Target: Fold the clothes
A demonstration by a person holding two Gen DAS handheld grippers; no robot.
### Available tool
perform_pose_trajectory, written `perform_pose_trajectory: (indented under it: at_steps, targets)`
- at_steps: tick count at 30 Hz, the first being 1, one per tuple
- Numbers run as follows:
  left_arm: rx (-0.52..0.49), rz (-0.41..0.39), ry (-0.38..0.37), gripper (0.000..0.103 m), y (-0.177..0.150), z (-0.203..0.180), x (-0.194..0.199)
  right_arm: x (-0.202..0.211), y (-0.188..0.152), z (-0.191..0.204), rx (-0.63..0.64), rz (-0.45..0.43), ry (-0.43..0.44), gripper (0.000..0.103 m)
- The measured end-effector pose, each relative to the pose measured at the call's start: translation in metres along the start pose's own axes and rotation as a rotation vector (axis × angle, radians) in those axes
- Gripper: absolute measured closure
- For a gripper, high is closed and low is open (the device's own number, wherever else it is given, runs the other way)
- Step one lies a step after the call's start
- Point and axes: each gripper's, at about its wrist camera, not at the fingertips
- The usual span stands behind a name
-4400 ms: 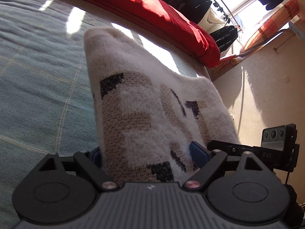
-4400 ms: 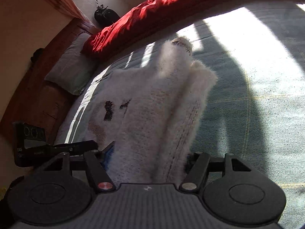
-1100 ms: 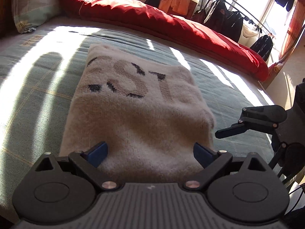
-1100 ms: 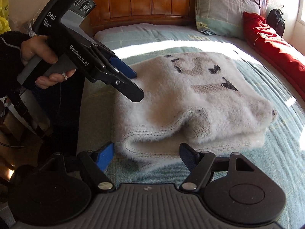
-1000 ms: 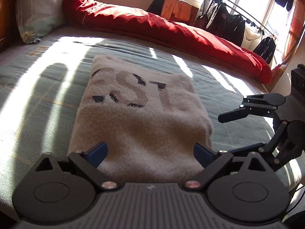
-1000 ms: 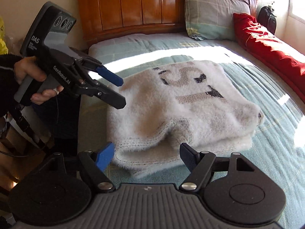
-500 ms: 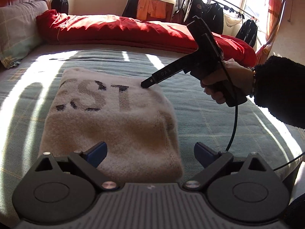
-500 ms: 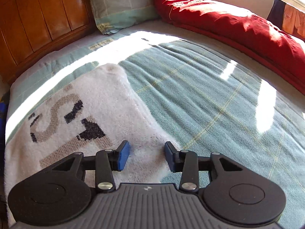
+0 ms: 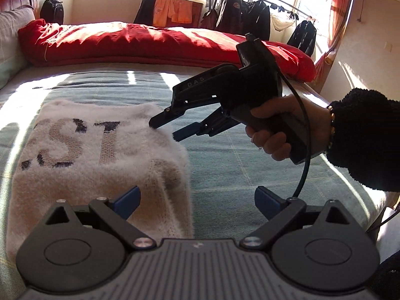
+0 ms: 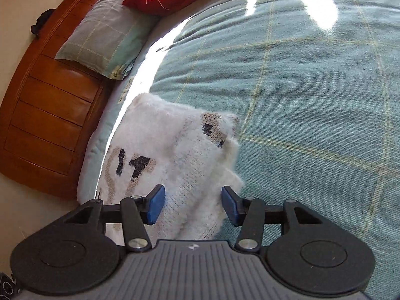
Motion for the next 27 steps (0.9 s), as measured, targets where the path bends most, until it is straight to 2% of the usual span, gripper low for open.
perform_pose_trajectory:
  at_steps: [3,7,12,16,18,20,21,24,27]
  targets:
    - [0.003,0.020,0.000,0.006,-0.006,-0.003,0.002,-0.005,0.008,0.002,0.002,-0.052,0.033,0.047]
    - [-0.003,0.020,0.011,0.006,-0.009,-0.003,0.010,-0.011,0.015,0.008,0.039,-0.044,0.032,0.048]
    - [-0.011,0.008,0.017,0.006,-0.010,0.001,0.017,0.020,-0.002,0.013,0.008,-0.067,0.011,0.048]
    - [0.006,0.007,0.012,0.006,-0.011,0.001,0.016,0.035,-0.011,0.002,-0.063,-0.071,-0.014,0.048]
    - [0.014,0.006,0.009,0.006,-0.011,0.001,0.016,0.029,-0.013,-0.006,-0.093,-0.057,-0.028,0.058]
    - [0.013,0.005,0.012,0.006,-0.012,0.000,0.016,0.020,-0.014,-0.012,-0.121,-0.061,0.000,0.083]
    - [0.008,0.006,0.017,0.006,-0.012,-0.001,0.016,0.016,-0.012,-0.014,-0.130,-0.067,0.008,0.086]
    - [0.005,0.017,0.018,0.006,-0.012,-0.002,0.016,0.004,-0.005,-0.018,-0.153,-0.082,0.016,0.086]
    - [0.004,0.021,0.024,0.006,-0.014,-0.003,0.018,0.001,0.003,-0.012,-0.109,-0.084,0.010,0.086]
Point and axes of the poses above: each gripper's, at about its wrist camera, not at the fingertips, and x roughly against the way its jaws point, z to its left, y to its top, and after that the axes turned 15 degrees about y, right-handed
